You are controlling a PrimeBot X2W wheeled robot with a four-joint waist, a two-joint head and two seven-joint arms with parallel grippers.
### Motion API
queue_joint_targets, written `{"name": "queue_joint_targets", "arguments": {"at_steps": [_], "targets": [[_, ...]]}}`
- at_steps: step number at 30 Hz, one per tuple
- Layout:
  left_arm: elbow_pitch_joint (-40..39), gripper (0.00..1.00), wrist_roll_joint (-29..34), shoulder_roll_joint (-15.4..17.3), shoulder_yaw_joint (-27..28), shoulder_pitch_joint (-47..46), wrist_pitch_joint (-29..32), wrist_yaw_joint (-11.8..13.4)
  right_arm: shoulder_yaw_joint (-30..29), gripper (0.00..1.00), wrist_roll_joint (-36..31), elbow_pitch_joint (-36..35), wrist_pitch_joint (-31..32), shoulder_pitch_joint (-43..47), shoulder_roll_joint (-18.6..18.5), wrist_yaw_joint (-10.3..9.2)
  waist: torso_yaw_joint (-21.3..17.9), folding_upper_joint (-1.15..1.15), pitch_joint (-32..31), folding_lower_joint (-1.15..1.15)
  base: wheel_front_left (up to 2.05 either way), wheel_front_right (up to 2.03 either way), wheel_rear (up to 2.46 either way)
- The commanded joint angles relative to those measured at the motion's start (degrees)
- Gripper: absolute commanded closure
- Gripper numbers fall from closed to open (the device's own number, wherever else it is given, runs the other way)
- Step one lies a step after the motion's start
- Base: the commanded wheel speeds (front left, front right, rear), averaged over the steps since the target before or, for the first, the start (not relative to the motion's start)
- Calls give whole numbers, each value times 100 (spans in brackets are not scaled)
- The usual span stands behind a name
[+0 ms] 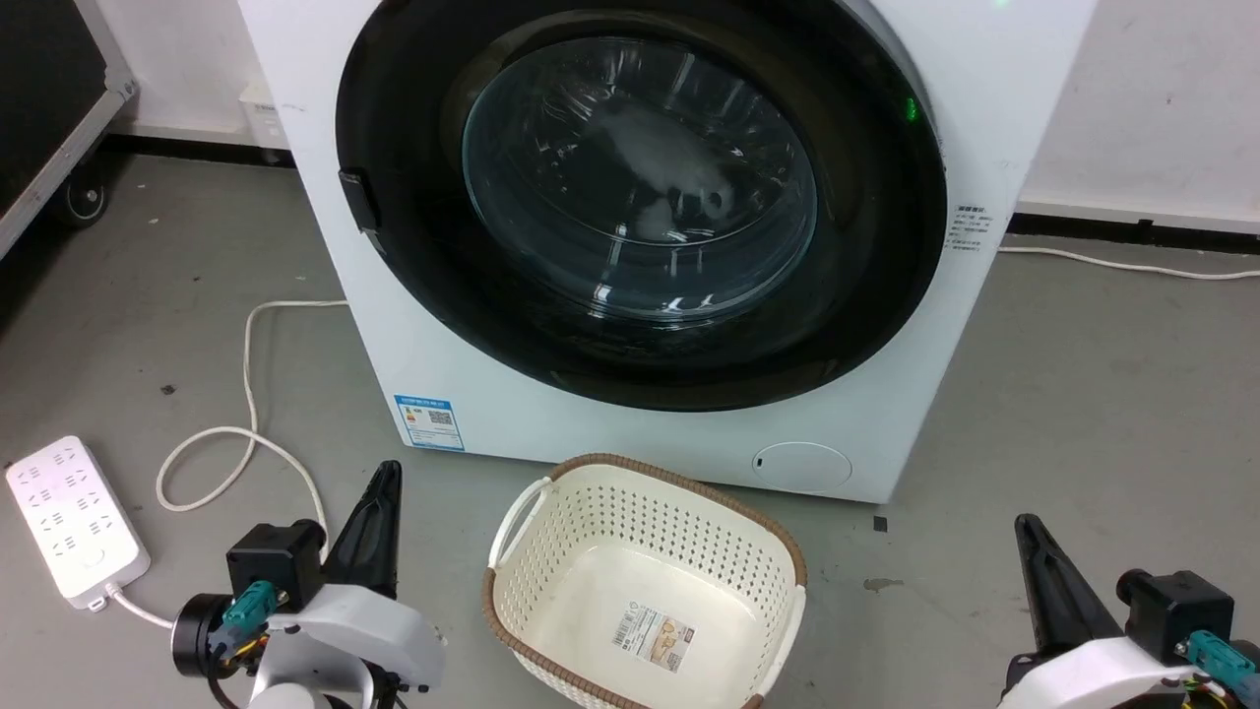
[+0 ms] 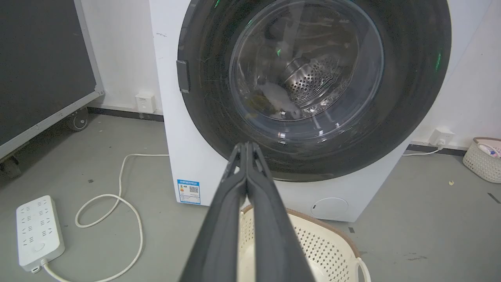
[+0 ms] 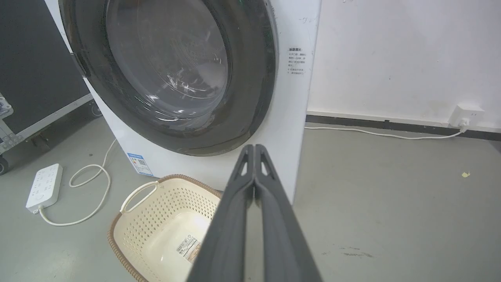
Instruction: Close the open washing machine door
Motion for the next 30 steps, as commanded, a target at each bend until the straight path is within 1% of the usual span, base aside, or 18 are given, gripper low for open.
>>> {"name": "queue_joint_targets", "arguments": {"at_steps": [1, 30], "targets": [[-41, 100, 45, -29, 11, 73, 15, 13, 14, 100, -31, -41, 22, -29, 2, -1, 2, 0, 1, 0, 0, 0, 0], [-392, 100, 433, -154, 109, 257, 248, 132, 135, 100, -184, -193, 164, -64, 5, -2, 80, 0, 30, 0, 0, 0, 0]]}}
